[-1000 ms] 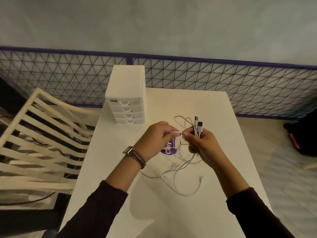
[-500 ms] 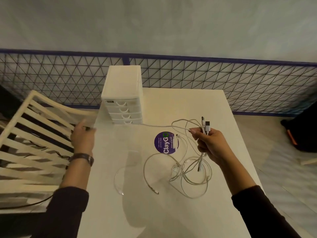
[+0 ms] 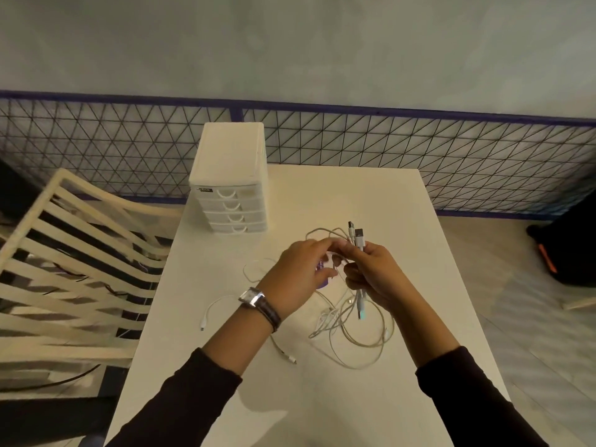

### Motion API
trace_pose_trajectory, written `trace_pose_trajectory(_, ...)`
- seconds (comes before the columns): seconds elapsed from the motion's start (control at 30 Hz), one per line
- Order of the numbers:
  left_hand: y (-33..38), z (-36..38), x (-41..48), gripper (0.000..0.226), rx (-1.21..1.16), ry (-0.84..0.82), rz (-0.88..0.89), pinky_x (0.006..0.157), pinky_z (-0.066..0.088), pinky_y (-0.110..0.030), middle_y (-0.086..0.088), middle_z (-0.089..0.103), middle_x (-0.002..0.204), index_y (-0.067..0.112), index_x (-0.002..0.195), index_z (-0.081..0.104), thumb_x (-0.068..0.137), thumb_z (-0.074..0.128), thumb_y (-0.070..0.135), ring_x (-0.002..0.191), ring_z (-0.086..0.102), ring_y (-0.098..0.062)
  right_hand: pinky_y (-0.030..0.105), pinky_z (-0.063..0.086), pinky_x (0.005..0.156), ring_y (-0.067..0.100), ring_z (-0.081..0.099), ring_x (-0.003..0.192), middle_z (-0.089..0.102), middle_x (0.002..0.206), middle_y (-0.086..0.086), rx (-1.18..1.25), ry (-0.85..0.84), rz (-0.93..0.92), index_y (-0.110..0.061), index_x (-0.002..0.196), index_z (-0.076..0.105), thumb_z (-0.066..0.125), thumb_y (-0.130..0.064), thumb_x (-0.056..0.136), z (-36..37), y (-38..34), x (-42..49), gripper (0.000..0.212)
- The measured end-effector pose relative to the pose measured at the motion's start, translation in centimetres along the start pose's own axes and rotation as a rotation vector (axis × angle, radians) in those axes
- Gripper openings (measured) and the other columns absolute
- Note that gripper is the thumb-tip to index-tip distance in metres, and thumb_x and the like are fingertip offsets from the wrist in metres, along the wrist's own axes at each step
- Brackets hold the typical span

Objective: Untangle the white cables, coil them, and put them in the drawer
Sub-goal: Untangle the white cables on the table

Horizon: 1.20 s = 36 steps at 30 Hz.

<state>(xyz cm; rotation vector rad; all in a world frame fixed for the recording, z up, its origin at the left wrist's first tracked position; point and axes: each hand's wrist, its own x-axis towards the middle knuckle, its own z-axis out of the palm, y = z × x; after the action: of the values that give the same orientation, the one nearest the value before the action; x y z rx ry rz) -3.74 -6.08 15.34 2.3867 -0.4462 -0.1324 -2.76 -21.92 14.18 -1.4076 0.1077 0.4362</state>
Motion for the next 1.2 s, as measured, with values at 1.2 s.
trace_pose_trajectory(1.2,0.2,-1.4,-4.0,0.024,-1.555,0.070,-0.380,0.042,0.029,-0.016,-0.004,0.059,0.066,0.017,0.105,0.057,0.098,0.034,0.017,0.042,0.032,-0.005,0.027,0.036,0.059,0.013,0.046,0.054,0.057,0.070,0.005,0.145,0.143,0.065,-0.012,0.079,0.050,0.031,-0.032,0.102,1.4,2.3,-0.9,0.036)
